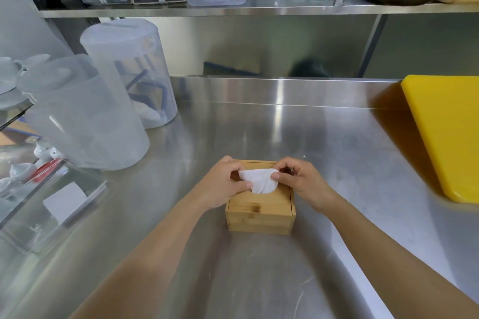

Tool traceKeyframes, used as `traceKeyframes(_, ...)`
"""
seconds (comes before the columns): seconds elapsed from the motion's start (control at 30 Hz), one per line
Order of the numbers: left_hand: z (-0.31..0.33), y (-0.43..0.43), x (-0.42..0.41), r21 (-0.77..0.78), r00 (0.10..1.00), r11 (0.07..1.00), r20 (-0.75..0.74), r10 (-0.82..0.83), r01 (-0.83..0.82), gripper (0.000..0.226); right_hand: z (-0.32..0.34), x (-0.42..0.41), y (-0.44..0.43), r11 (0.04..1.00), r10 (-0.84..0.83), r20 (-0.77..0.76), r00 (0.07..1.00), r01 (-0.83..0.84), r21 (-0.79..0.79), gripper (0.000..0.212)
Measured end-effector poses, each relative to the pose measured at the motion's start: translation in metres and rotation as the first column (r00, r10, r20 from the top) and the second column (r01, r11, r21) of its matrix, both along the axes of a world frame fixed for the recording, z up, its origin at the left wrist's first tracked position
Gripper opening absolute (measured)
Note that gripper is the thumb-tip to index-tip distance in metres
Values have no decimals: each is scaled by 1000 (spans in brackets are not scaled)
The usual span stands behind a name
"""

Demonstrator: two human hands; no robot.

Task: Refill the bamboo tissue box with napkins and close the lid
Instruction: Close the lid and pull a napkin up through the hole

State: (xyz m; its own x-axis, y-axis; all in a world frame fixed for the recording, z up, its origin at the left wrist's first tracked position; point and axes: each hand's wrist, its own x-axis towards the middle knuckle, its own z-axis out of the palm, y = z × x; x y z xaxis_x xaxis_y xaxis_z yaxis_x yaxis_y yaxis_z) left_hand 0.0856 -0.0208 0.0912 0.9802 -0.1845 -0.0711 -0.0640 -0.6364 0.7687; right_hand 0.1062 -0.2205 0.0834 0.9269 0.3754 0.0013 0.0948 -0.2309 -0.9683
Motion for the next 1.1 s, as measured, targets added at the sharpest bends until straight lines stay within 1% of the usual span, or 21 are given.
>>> traceKeyframes(0.07,1,4,2,-71,999,997,19,45,-44,18,-2,-1,-1,999,-13,-23,1000,14,40,14)
traceKeyframes(0.13,1,5,2,-139,997,988,19,76,-73,15,-3,-1,0,998,-27,-38,999,30,61,13)
traceKeyframes(0.23,-2,4,0,-194,996,978,7,85,-82,12,-4,-1,3,996,-44,-43,998,47,75,7)
traceKeyframes(0.33,-6,4,-3,-293,995,952,9,100,-93,12,-3,-1,5,996,-42,-45,998,45,72,3)
traceKeyframes(0.4,-8,7,-2,-321,994,942,6,110,-102,16,-2,-1,8,997,-42,-48,998,45,61,8)
traceKeyframes(0.47,-10,8,-2,-334,991,935,0,130,-123,18,-2,0,10,999,-48,-33,998,48,17,13)
traceKeyframes(0.53,-9,8,-2,-376,987,914,-17,161,-155,18,-2,1,11,998,-54,-23,998,54,-12,14)
traceKeyframes(0.67,-8,7,-3,-427,980,883,-60,188,-195,15,-1,0,10,990,-93,-75,993,100,103,18)
traceKeyframes(0.77,-6,5,-4,-441,977,874,-33,211,-204,15,-2,-4,9,975,-138,-86,987,151,162,17)
traceKeyframes(0.83,-5,2,-7,-431,978,880,-32,207,-200,10,-2,-5,8,965,-163,-102,981,180,189,15)
traceKeyframes(0.87,-5,2,-8,-410,979,891,-32,201,-196,7,-3,-5,8,965,-165,-105,981,183,189,13)
traceKeyframes(0.93,-9,2,-8,-341,982,923,-6,187,-178,5,-3,-4,7,975,-162,-74,984,171,141,14)
traceKeyframes(1.0,-10,4,-7,-316,981,932,9,192,-179,10,-4,-3,8,978,-170,-57,984,175,112,20)
traceKeyframes(1.1,-9,6,-7,-328,977,922,-1,215,-204,18,-4,-3,11,959,-207,-106,973,223,177,20)
